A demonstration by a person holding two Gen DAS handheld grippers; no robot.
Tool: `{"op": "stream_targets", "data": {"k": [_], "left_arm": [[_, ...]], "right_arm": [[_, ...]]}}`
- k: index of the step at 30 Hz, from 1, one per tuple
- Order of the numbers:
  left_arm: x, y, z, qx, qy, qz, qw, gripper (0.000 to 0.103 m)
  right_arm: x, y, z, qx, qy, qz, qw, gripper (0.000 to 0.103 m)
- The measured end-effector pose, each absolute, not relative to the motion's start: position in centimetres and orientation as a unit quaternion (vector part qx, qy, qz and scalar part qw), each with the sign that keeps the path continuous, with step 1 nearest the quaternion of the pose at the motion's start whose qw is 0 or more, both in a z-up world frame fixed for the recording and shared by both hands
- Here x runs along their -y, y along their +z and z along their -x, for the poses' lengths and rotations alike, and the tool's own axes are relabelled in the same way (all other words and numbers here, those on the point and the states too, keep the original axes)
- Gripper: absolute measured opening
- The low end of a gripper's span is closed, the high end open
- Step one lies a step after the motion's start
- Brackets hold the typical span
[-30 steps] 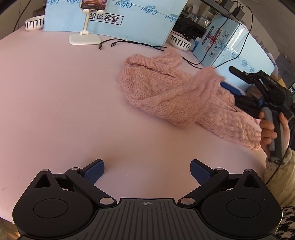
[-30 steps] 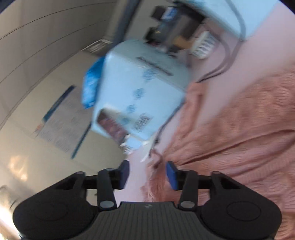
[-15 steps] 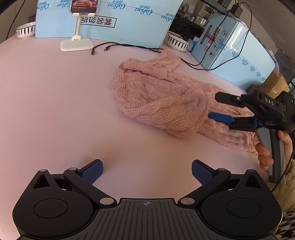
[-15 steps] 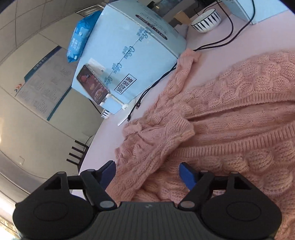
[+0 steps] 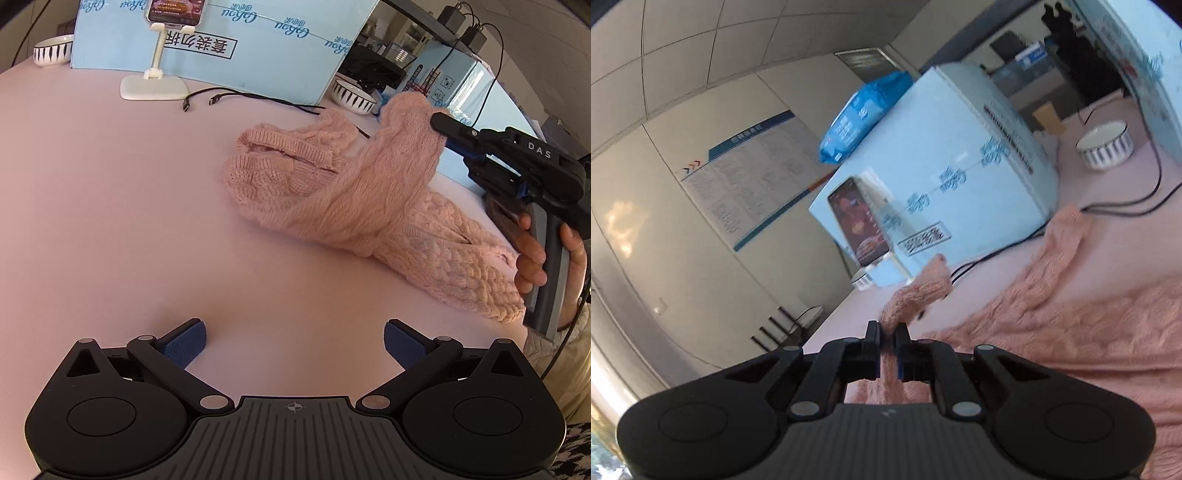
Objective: Fold clothes
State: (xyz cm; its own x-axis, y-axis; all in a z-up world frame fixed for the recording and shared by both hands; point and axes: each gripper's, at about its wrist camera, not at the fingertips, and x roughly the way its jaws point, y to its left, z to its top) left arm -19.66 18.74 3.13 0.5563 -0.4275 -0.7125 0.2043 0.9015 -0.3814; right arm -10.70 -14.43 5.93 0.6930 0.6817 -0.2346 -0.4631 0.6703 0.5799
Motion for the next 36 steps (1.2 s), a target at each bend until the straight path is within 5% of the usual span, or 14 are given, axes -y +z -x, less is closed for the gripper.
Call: {"op": "stream_targets", "data": {"k": [4, 8, 13, 17, 19, 24, 28, 36], "left_arm": [[-17.7, 3.1, 19.9, -0.431, -0.178, 0.094, 0.880, 0.103], [-16.8, 3.8, 19.3, -0.432, -0.166, 0.084, 0.882, 0.103], [-17.1, 7.0, 17.4, -0.374, -0.197, 0.162, 0.892, 0.103], [-16.6, 8.9, 14.8, -0.322, -0.195, 0.180, 0.909, 0.103], [-16.4, 9.2, 13.1, -0.311, -0.170, 0.169, 0.920, 0.103], [-15.7, 7.9, 8.8, -0.352, -0.115, 0.078, 0.926, 0.102], [-16.4, 6.2, 7.2, -0.389, -0.107, 0.104, 0.909, 0.102], [-16.6, 6.4, 7.6, -0.396, -0.153, 0.123, 0.897, 0.102]], "right_arm": [[16.9, 3.4, 8.7, -0.281, 0.195, -0.225, 0.912, 0.022], [16.9, 0.7, 7.7, -0.333, 0.204, -0.215, 0.895, 0.065], [17.7, 2.7, 11.0, -0.205, 0.245, -0.215, 0.923, 0.081], [20.5, 3.5, 13.2, -0.095, 0.319, -0.321, 0.886, 0.094], [21.0, 3.4, 13.0, -0.103, 0.334, -0.319, 0.881, 0.095], [17.1, 2.2, 11.5, -0.273, 0.518, -0.235, 0.776, 0.095], [11.0, 1.6, 13.4, -0.297, 0.470, -0.100, 0.825, 0.095], [8.2, -0.3, 14.4, -0.335, 0.542, -0.061, 0.769, 0.095]]}}
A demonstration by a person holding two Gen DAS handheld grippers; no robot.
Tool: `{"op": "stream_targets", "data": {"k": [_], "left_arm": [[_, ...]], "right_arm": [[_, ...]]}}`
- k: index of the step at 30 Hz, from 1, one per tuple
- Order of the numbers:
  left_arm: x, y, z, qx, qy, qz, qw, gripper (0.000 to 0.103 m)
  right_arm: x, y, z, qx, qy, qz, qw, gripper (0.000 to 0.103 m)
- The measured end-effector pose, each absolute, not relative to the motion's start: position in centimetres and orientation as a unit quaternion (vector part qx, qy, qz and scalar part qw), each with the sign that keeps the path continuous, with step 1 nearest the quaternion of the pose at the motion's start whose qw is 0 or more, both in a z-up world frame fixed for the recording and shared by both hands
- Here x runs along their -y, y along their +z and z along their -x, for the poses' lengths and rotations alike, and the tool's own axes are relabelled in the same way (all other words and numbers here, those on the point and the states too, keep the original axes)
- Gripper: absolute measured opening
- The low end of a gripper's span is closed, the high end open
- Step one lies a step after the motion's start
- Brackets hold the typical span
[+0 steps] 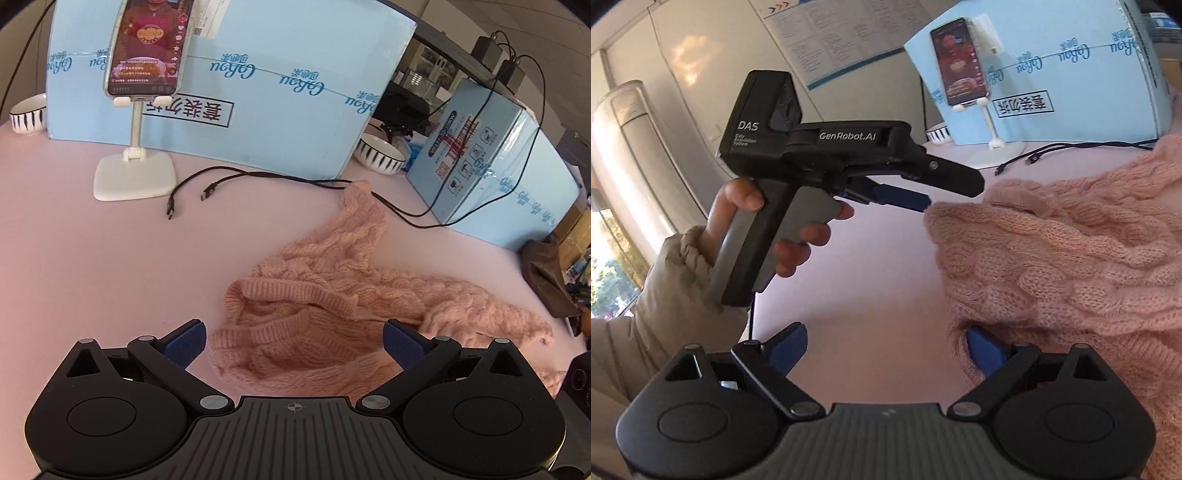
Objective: Fold clothes
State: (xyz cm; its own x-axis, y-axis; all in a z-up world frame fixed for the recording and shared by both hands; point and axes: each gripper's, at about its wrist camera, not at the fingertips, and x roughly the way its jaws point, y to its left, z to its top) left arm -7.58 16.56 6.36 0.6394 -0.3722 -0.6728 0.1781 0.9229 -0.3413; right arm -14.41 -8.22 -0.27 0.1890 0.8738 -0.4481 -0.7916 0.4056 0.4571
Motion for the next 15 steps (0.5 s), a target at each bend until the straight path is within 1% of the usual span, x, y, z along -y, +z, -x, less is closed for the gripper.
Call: {"op": "stream_targets", "data": {"k": [4, 5, 6, 7, 9, 10, 11, 13, 14, 15], "left_arm": [[-13.9, 7.6, 8.7, -0.377, -0.215, 0.091, 0.896, 0.103], [-13.3, 7.6, 8.8, -0.379, -0.231, 0.086, 0.892, 0.103], [-12.7, 7.4, 8.8, -0.386, -0.245, 0.083, 0.885, 0.103], [-11.9, 6.5, 8.5, -0.413, -0.251, 0.085, 0.872, 0.103], [-11.4, 4.8, 8.0, -0.451, -0.222, 0.081, 0.861, 0.103], [-11.7, 3.8, 8.1, -0.453, -0.207, 0.087, 0.863, 0.103], [-12.3, 3.5, 8.3, -0.444, -0.207, 0.100, 0.866, 0.103], [-13.3, 3.3, 9.1, -0.430, -0.215, 0.118, 0.868, 0.103], [-13.6, 3.2, 9.4, -0.427, -0.219, 0.123, 0.869, 0.103], [-14.0, 3.1, 9.7, -0.424, -0.222, 0.128, 0.869, 0.103]], "right_arm": [[9.3, 0.2, 15.1, -0.332, 0.545, -0.062, 0.767, 0.095], [9.7, 0.5, 15.4, -0.325, 0.553, -0.061, 0.765, 0.095], [10.9, 1.2, 16.2, -0.301, 0.567, -0.060, 0.764, 0.095], [11.7, 1.7, 16.7, -0.281, 0.575, -0.068, 0.766, 0.095], [14.0, 2.8, 17.5, -0.223, 0.602, -0.107, 0.759, 0.096], [14.6, 3.1, 17.4, -0.215, 0.602, -0.120, 0.760, 0.097], [15.1, 3.3, 17.1, -0.217, 0.600, -0.132, 0.758, 0.096], [17.6, 3.4, 16.3, -0.176, 0.573, -0.214, 0.771, 0.097], [18.9, 3.2, 15.7, -0.156, 0.548, -0.266, 0.778, 0.102], [19.4, 3.1, 15.3, -0.150, 0.532, -0.288, 0.782, 0.103]]}}
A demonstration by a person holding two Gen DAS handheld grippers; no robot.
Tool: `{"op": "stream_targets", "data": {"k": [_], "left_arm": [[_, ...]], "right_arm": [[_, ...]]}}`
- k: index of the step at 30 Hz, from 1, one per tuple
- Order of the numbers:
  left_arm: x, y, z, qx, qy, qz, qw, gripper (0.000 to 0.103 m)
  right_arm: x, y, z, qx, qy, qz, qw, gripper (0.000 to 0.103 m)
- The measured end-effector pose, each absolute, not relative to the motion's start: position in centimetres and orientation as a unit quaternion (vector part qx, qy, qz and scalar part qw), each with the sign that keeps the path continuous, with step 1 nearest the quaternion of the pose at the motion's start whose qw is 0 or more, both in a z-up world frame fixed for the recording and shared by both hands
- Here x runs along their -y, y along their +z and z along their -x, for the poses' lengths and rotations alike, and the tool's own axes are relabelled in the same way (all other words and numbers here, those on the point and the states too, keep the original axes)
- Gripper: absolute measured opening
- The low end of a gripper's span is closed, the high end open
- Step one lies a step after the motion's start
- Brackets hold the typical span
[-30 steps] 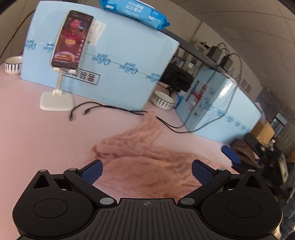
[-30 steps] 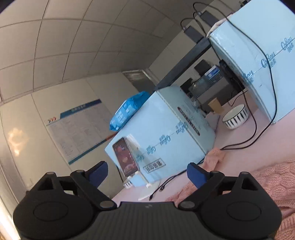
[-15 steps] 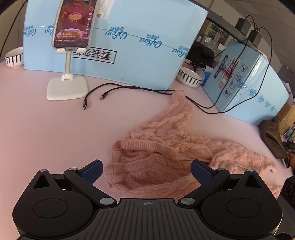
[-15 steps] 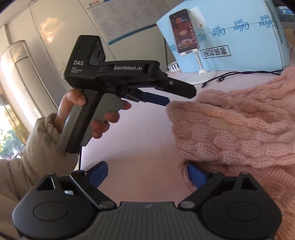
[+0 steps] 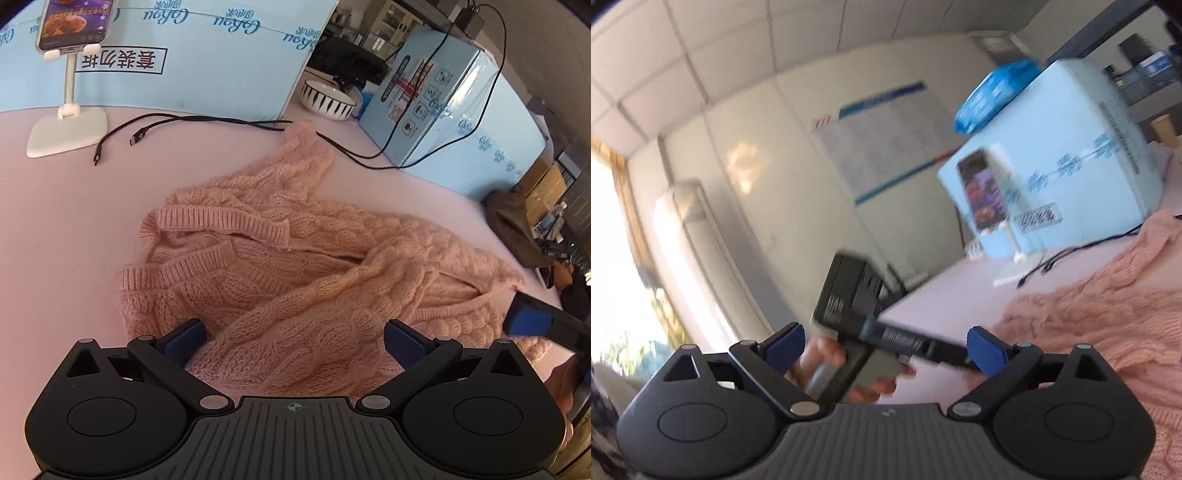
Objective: Fold clothes
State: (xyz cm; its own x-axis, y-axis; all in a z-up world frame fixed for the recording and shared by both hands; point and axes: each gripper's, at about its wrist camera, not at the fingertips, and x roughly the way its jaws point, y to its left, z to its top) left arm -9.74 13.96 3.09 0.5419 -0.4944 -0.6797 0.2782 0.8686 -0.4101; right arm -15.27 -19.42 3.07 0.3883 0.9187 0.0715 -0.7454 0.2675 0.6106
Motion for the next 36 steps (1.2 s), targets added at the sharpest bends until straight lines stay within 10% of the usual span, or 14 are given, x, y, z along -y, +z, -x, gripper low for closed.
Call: {"op": "stream_targets", "data": {"k": [11, 36], "left_arm": [[-15.3, 5.1, 11.8, -0.408, -0.182, 0.176, 0.877, 0.103], [-17.2, 1.7, 10.2, -0.371, -0.123, 0.192, 0.900, 0.103]], "right_arm": [[16.6, -0.9, 7.6, -0.326, 0.342, -0.319, 0.821, 0.103], [17.6, 6.8, 2.3, -0.321, 0.184, -0.304, 0.878, 0.103]]}}
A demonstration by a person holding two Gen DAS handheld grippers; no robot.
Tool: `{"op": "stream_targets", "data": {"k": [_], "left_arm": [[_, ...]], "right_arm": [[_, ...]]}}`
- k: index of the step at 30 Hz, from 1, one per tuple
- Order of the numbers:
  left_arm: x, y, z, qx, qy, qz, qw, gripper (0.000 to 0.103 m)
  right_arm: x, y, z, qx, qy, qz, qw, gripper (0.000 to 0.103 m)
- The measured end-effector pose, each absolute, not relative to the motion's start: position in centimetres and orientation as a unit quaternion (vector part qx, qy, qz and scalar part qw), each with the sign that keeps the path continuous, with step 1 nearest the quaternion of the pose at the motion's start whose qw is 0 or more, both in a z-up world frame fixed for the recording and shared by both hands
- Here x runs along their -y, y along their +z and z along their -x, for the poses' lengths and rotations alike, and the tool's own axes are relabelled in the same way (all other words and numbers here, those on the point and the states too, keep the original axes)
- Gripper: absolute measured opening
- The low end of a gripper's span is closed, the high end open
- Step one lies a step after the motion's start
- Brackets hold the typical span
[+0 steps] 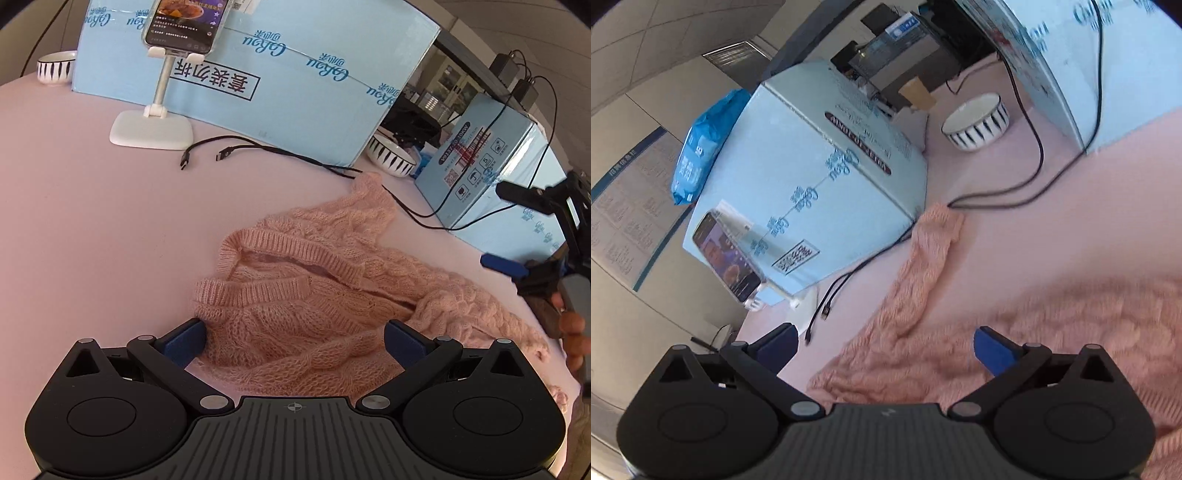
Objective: Fold clothes
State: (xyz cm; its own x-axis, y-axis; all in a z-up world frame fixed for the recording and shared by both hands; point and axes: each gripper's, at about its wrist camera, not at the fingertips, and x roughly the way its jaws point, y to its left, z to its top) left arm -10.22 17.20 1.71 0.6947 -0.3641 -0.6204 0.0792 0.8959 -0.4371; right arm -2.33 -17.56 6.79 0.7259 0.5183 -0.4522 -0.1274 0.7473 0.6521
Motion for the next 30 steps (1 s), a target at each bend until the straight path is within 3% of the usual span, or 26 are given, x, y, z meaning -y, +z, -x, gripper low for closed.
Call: {"op": "stream_targets", "data": {"k": [3, 7, 12, 17, 20, 22, 24, 30], "left_arm": [[-17.8, 1.2, 10.7, -0.350, -0.137, 0.202, 0.904, 0.103], [-17.5, 1.0, 11.3, -0.334, -0.140, 0.190, 0.912, 0.103], [-16.6, 0.9, 11.4, -0.328, -0.132, 0.159, 0.922, 0.103], [-16.4, 0.8, 11.4, -0.324, -0.131, 0.147, 0.926, 0.103], [-16.3, 0.8, 11.5, -0.322, -0.130, 0.143, 0.927, 0.103], [-16.2, 0.7, 11.5, -0.321, -0.129, 0.138, 0.928, 0.103], [-16.1, 0.7, 11.5, -0.320, -0.128, 0.134, 0.929, 0.103], [-16.0, 0.7, 11.6, -0.317, -0.127, 0.129, 0.931, 0.103]], "right_arm": [[17.1, 7.8, -0.1, -0.268, 0.172, -0.286, 0.904, 0.103], [16.5, 6.1, -4.9, -0.277, 0.166, -0.288, 0.901, 0.103], [14.1, 3.8, -10.0, -0.342, 0.158, -0.233, 0.897, 0.102], [10.1, 1.6, -13.2, -0.431, 0.162, -0.148, 0.875, 0.091], [8.0, 0.9, -13.9, -0.426, 0.149, -0.091, 0.888, 0.088], [6.9, 0.7, -13.8, -0.410, 0.136, -0.052, 0.900, 0.068], [6.1, 0.7, -13.5, -0.397, 0.131, -0.012, 0.908, 0.014], [8.7, 4.1, -10.5, -0.322, 0.203, -0.059, 0.923, 0.014]]}}
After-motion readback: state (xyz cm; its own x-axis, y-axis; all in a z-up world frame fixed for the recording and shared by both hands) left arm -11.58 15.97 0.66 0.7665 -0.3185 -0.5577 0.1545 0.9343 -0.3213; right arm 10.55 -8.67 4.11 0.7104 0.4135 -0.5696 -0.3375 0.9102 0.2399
